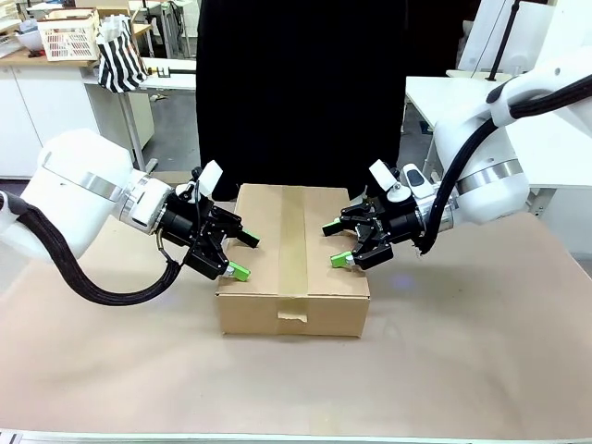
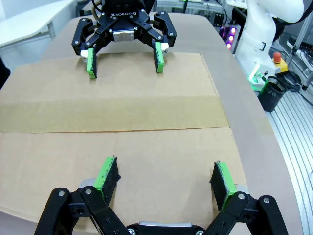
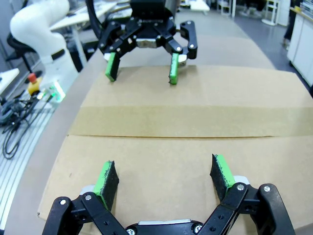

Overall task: Pack the gift set into the box.
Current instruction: Press and hold the closed box until the human finishes sealing it.

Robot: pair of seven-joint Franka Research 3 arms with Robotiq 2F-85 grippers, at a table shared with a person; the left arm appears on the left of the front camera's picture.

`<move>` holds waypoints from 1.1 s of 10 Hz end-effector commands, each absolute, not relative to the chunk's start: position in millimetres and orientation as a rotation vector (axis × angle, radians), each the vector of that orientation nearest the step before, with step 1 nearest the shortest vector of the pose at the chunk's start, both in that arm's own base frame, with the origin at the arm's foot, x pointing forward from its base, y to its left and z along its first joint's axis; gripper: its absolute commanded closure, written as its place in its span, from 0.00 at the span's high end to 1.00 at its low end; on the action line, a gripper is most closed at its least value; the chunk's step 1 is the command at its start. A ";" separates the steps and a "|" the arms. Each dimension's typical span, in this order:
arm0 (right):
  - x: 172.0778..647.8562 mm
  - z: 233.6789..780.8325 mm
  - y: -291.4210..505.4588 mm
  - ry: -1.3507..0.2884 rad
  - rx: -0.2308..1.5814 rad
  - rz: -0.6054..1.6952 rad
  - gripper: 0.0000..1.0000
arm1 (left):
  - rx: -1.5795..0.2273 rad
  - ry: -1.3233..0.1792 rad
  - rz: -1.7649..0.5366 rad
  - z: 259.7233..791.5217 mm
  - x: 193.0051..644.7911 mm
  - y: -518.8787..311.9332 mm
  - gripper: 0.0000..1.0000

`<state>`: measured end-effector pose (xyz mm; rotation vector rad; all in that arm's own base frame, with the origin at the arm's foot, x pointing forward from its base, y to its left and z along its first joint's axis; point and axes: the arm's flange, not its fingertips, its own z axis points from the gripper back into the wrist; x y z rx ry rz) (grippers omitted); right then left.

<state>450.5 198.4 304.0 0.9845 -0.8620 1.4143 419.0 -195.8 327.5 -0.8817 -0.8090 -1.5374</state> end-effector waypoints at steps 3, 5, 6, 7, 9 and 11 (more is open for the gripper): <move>423.1 365.9 198.5 -0.664 0.946 1.090 1.00 | -1.068 -0.573 -1.265 379.5 397.4 -195.2 1.00; 402.5 389.0 183.1 -0.560 1.007 0.904 1.00 | -1.218 -0.516 -0.981 401.4 382.7 -160.8 1.00; 386.5 395.5 171.7 -0.425 1.106 0.877 1.00 | -1.213 -0.530 -0.841 408.6 378.4 -138.6 1.00; 366.7 402.3 155.3 -0.318 1.222 0.909 1.00 | -1.192 -0.538 -0.753 412.0 377.1 -116.9 1.00; 323.8 417.3 98.5 -0.357 1.219 0.824 1.00 | -1.210 -0.449 -0.596 404.0 363.1 -67.3 1.00; 288.5 427.0 21.7 -0.660 1.263 0.561 1.00 | -1.353 -0.350 -0.472 381.3 334.4 -25.4 1.00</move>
